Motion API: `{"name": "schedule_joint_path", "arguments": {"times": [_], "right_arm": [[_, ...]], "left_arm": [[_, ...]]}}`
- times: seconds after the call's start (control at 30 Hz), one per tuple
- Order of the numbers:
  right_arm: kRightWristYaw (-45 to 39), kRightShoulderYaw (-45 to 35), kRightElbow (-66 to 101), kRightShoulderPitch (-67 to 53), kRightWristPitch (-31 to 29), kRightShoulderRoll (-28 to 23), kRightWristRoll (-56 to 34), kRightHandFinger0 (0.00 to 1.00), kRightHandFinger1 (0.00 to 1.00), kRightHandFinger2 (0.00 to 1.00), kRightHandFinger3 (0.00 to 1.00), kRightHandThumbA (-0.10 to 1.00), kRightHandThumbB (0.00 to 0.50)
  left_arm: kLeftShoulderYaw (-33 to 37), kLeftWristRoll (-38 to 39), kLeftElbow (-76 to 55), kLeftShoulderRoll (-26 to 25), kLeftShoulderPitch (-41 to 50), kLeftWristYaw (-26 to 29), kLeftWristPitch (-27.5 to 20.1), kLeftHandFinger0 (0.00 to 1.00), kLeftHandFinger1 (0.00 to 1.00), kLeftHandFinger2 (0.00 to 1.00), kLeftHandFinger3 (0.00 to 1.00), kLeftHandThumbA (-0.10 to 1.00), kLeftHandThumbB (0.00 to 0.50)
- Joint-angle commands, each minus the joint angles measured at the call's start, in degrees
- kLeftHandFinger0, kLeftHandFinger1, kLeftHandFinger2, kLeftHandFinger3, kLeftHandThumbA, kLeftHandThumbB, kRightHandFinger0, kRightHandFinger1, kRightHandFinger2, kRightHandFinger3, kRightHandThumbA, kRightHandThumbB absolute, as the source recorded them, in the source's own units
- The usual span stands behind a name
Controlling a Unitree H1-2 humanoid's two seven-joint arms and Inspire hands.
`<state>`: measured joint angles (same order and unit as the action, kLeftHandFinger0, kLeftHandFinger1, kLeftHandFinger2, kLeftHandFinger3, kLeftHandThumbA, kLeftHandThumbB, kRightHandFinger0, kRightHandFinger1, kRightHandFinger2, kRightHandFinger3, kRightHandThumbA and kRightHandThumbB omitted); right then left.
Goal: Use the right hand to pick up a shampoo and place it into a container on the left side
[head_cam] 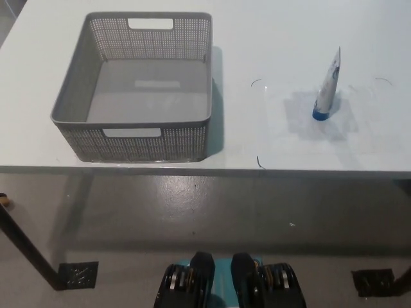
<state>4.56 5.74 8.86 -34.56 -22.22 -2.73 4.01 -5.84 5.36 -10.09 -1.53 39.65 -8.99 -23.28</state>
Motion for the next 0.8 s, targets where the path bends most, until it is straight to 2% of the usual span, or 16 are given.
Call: {"name": "schedule_joint_path", "arguments": {"times": [0.0, 0.03, 0.1, 0.13, 0.2, 0.33, 0.43, 0.57, 0.63, 0.73, 0.77], "right_arm": [[-0.3, -2.1, 0.0, 5.4, -4.7, -1.5, -1.9, 1.00, 1.00, 1.00, 1.00, 0.69, 0.096], [-0.4, -2.3, -1.2, 6.8, -4.7, -1.5, -2.2, 1.00, 1.00, 1.00, 1.00, 0.70, 0.111], [-0.8, -2.8, -3.4, 9.1, -4.7, -1.6, -2.9, 1.00, 1.00, 1.00, 1.00, 0.70, 0.109], [-1.0, -2.9, -4.6, 10.7, -4.7, -1.9, -3.1, 1.00, 1.00, 1.00, 1.00, 0.68, 0.093], [-0.9, -3.3, -6.4, 12.9, -4.7, -2.1, -3.0, 1.00, 1.00, 1.00, 1.00, 0.67, 0.099], [-0.4, -3.7, -7.7, 15.4, -4.7, -1.5, -2.4, 1.00, 1.00, 1.00, 1.00, 0.68, 0.108], [-0.1, -3.9, -7.8, 16.3, -4.7, -1.4, -1.7, 1.00, 1.00, 1.00, 1.00, 0.70, 0.117], [0.4, -4.8, -6.3, 18.0, -4.7, -1.1, -1.4, 1.00, 1.00, 1.00, 1.00, 0.69, 0.089], [0.7, -5.7, -4.0, 19.1, -4.7, -0.7, -1.4, 1.00, 1.00, 1.00, 1.00, 0.63, 0.076], [1.1, -6.8, -1.8, 21.2, -4.7, -0.3, -1.7, 1.00, 1.00, 1.00, 1.00, 0.61, 0.090], [1.5, -7.2, -1.5, 21.9, -4.7, -0.4, -0.3, 1.00, 1.00, 1.00, 1.00, 0.63, 0.087]], "left_arm": [[-0.4, 0.3, -1.2, -2.0, -4.2, 0.1, -3.6, 1.00, 1.00, 1.00, 1.00, 0.92, 0.017], [-0.4, 0.5, -0.8, -2.4, -5.3, 0.2, -3.3, 1.00, 1.00, 1.00, 1.00, 0.92, 0.007], [-0.3, 0.9, -0.2, -3.5, -6.8, -0.4, -2.0, 1.00, 1.00, 1.00, 1.00, 0.92, 0.000], [-0.2, 0.5, 0.1, -4.0, -7.8, -0.5, -1.2, 1.00, 1.00, 1.00, 1.00, 0.93, 0.000], [0.2, 0.6, 0.6, -4.4, -9.9, -0.5, 0.0, 1.00, 1.00, 1.00, 1.00, 0.94, 0.000], [0.9, -0.2, 1.3, -4.2, -13.2, 0.3, 1.6, 1.00, 1.00, 1.00, 1.00, 0.96, 0.027], [1.0, -0.6, 2.0, -3.9, -14.5, 0.6, 0.9, 1.00, 1.00, 1.00, 1.00, 0.98, 0.024], [1.0, -0.6, 1.9, -3.6, -15.7, 0.9, 1.2, 1.00, 1.00, 1.00, 1.00, 0.99, 0.032], [1.2, -0.6, 1.3, -3.5, -15.4, 0.9, 1.8, 1.00, 1.00, 1.00, 1.00, 0.99, 0.036], [1.5, -0.1, 1.0, -3.4, -15.0, 0.7, 2.3, 1.00, 1.00, 1.00, 1.00, 0.98, 0.042], [1.7, 0.1, 1.1, -3.4, -14.9, 0.6, 2.2, 1.00, 1.00, 1.00, 1.00, 0.97, 0.040]]}}
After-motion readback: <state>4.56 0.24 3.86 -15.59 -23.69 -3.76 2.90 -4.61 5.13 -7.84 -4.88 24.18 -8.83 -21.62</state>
